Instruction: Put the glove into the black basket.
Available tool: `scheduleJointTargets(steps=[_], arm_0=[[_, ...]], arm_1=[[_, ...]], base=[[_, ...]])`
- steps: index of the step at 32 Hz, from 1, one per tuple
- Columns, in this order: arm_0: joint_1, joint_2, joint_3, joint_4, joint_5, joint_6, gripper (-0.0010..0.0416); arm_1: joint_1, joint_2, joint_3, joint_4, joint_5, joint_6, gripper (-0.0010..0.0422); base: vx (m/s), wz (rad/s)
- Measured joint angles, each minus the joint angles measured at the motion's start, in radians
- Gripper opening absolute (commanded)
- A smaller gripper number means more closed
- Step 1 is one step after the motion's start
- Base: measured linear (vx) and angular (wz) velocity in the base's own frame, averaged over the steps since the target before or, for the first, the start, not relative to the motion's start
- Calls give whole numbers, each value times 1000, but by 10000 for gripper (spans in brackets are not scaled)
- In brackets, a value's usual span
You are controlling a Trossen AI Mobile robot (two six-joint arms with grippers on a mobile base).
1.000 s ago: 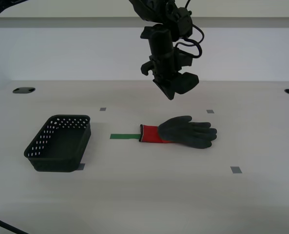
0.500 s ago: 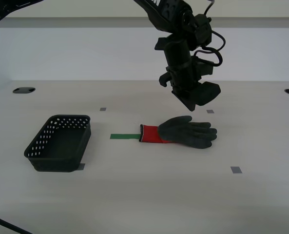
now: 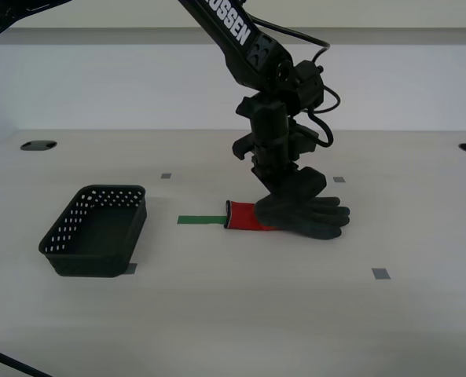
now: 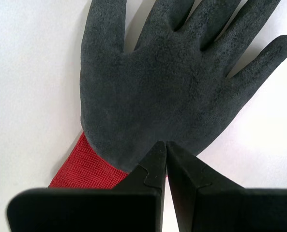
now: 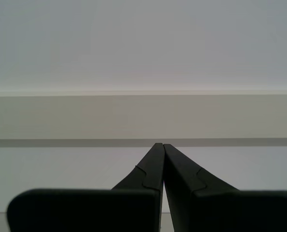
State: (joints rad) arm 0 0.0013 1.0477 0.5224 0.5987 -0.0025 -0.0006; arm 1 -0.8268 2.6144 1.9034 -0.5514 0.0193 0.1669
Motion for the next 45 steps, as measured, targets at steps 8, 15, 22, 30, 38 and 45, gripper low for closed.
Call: scheduleJointTargets(steps=[8,15,22,30,38,45], arm_0=[[-1,0,0,0,0,0,1],[-2,0,0,-9,0,0,1],[-1,0,0,-15,0,0,1],[-1,0,0,-19,0,0,1],[0,0,0,-20,0,0,1],[0,0,0,-20,0,0,1]], arm_1=[[3,0,-19,29,0,15,106],[6,89,39,-1,3,-42,225],[6,194,195,-82,-45,-26,226],[9,196,217,-74,-45,-19,110],[9,195,212,-73,-8,-9,-1],[9,191,306,-205,-9,-10,-1]], base=[[0,0],[0,0],[0,0],[0,0],[0,0],[0,0]])
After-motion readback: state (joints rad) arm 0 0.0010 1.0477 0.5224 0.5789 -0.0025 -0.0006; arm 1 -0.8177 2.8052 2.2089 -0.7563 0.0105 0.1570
